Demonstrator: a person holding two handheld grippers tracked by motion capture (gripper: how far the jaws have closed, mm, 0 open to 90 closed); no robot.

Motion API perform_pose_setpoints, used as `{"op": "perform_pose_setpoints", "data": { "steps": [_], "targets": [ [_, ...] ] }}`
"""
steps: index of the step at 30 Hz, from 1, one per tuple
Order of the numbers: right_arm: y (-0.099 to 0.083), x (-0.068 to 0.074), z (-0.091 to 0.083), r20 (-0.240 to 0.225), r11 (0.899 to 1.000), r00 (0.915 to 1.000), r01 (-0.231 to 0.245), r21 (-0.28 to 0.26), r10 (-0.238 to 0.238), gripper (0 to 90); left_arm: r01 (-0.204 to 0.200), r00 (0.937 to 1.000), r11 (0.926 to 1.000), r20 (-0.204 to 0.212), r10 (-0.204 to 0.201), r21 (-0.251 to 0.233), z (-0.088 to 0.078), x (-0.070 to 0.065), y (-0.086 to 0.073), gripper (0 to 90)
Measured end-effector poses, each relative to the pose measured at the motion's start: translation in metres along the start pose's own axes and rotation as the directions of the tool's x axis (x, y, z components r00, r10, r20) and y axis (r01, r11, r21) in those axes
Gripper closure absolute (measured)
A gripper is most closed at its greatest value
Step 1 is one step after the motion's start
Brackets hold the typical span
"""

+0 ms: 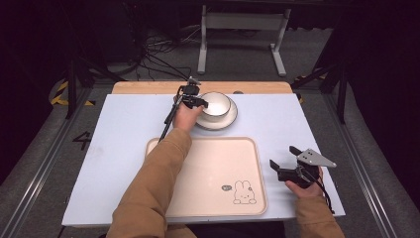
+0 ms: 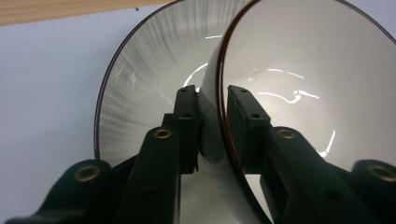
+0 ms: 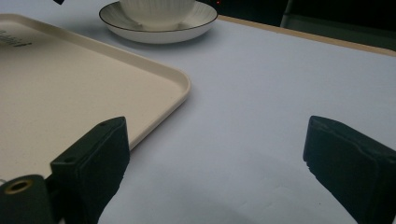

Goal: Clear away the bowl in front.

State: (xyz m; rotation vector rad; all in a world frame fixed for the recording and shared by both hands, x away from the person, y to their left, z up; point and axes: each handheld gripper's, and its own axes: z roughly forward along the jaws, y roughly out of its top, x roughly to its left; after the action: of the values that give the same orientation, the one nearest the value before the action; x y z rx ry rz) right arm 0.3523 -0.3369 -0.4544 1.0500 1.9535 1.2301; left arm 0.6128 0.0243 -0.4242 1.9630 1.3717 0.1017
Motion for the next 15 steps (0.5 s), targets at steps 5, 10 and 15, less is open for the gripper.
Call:
{"op": "perform_pose_setpoints", "data": {
  "steps": [5,10,15],
  "targets": [
    [-0.0002,-0.0002,-0.0002,-0.001,1.0,1.0,0.002,-0.004,-0.002,7.8,-0.003,1.0,1.0,-0.007,0.003,0.009,-0.0005,-0.0053,0.0,80.4],
    [-0.0002,-0.0003,-0.0003,-0.001,1.0,1.0,0.002,-0.004,-0.002,7.8,0.002,0.9999,1.0,-0.016,-0.001,0.008,-0.0006,-0.0066,0.0,80.7],
    [-0.0002,-0.0002,-0.0004,-0.001,1.0,1.0,0.0,-0.004,0.0,7.8,0.02,0.9998,0.9997,-0.005,-0.02,0.016,-0.0032,-0.0048,0.0004,81.3]
  ]
}}
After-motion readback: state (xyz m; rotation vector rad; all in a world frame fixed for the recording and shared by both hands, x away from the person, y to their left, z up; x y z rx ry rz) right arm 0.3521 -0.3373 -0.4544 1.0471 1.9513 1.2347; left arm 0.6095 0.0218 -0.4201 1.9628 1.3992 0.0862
